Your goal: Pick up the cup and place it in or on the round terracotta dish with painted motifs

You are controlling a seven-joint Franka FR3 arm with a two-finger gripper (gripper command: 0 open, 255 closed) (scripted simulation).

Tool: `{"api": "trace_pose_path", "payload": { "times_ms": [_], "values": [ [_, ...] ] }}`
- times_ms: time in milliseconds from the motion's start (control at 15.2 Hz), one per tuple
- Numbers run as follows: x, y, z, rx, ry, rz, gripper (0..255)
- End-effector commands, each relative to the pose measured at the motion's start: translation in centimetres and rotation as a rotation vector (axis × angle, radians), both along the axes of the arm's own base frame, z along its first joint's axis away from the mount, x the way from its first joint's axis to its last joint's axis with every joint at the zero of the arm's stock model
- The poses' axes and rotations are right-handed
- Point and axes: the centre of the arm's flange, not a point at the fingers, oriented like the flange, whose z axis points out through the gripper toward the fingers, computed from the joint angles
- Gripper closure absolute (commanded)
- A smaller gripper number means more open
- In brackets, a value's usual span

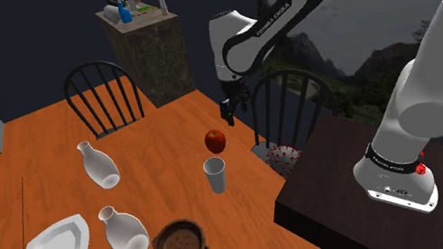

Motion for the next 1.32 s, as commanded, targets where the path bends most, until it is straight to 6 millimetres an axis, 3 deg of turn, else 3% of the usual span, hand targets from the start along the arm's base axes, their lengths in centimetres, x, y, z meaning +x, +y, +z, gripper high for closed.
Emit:
{"api": "trace_pose_path", "payload": {
  "times_ms": [0, 792, 1254],
  "values": [
    [1.1, 1.0, -2.3, 0.010, 0.013, -0.001, 0],
    [6.8, 7.2, -15.8, 0.064, 0.091, -0.007, 0],
    [6.2, 7.6, -19.5, 0.064, 0.091, -0.007, 0]
  ]
}}
